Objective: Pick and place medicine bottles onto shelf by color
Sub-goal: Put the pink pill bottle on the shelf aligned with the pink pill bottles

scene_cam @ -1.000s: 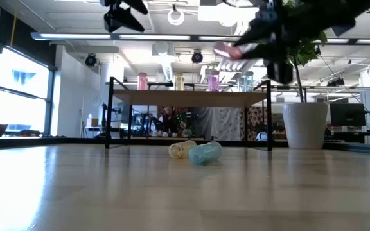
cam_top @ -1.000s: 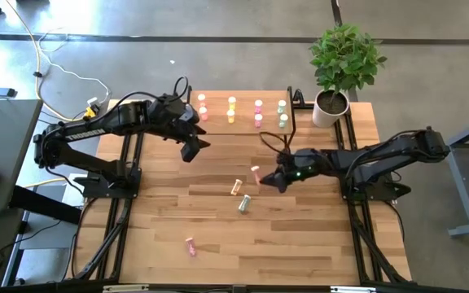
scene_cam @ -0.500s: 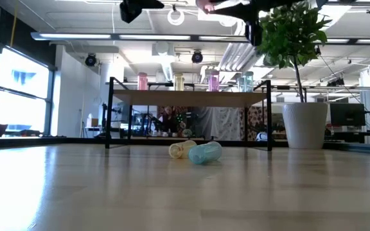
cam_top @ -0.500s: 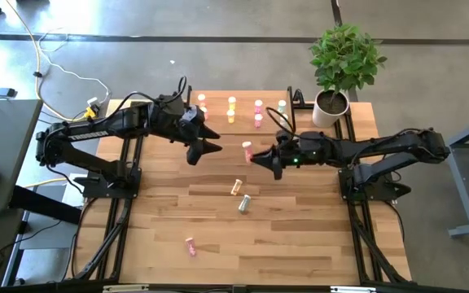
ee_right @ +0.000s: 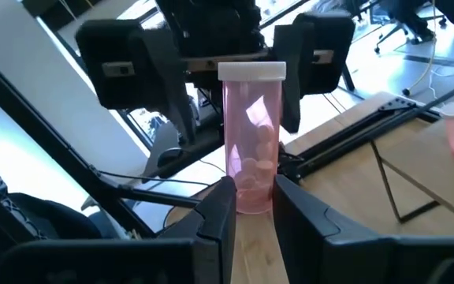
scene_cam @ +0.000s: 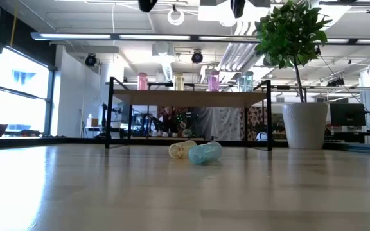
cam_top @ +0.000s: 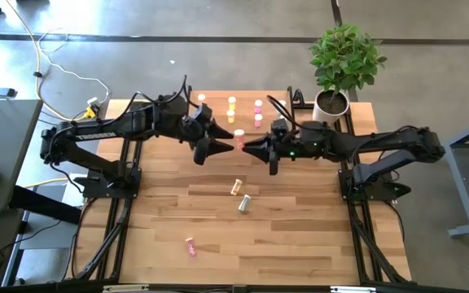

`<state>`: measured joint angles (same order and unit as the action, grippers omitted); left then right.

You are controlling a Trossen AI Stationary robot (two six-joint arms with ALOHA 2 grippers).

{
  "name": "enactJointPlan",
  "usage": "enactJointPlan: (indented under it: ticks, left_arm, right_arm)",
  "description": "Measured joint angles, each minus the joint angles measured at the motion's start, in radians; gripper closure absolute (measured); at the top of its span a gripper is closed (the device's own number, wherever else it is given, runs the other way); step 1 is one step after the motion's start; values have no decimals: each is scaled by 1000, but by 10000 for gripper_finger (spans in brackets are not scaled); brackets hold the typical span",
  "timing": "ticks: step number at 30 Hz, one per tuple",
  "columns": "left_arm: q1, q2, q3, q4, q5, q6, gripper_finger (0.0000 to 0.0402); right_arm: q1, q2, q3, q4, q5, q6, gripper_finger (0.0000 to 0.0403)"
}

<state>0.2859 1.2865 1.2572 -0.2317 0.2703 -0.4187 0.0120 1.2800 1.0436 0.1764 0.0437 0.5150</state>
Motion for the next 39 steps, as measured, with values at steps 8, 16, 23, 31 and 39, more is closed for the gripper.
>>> enactJointPlan:
  ticks: [8,16,23,31,39]
  left_arm:
    - [-3,10,0,50,-8,-23,159]
    - [-6,14,0,49,-5,-24,165]
    - [-8,14,0,24,-5,-14,211]
    - [-7,6,2,-185,-12,95,285]
    - [14,9,1,-297,-16,99,295]
  right_arm:
    - [0,54,54,1,-8,-12,337]
    - [0,72,70,18,6,-18,337]
    - [0,75,70,23,34,-18,339]
    - [0,79,70,-47,33,-18,351]
    - [-12,79,70,-67,33,-17,311]
